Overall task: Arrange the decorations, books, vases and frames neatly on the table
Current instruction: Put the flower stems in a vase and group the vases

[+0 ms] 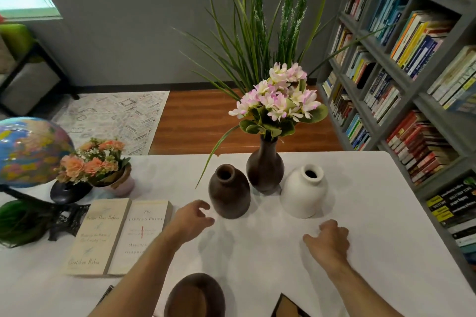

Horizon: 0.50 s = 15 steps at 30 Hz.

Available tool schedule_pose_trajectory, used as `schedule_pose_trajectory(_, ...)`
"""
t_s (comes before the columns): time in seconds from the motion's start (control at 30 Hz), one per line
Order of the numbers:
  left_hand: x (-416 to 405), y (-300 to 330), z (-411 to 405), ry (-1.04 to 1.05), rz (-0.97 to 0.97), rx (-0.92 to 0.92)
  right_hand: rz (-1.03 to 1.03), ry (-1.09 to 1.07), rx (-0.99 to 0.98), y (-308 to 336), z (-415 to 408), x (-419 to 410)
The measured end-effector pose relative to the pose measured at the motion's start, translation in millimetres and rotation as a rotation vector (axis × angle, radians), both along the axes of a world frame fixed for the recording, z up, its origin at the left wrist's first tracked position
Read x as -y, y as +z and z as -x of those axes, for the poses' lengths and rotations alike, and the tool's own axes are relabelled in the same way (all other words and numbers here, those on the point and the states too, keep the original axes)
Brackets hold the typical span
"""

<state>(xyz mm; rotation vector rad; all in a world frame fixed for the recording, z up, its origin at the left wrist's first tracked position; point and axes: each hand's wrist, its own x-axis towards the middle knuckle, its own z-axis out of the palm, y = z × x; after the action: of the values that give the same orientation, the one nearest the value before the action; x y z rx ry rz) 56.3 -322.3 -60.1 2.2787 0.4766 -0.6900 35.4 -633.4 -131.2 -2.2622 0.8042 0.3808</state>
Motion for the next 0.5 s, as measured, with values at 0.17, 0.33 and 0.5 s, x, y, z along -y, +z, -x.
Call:
schedule_pose_trajectory(0.17, -25, 1, 34, -0.153, -0.131, -0.248, -0.244, 0.341, -0.265, 27, 28, -65)
schedule_pose_trajectory(0.33, -37, -8, 59, -0.123, -0.101, -0.512, -0.387, 0.384, -0.748, 32, 59, -132)
schedule_pose_trajectory(0.5, -39, -12, 74, -0.026, 0.057, -0.637, -0.814, 0.125, -0.947, 19, 83, -153)
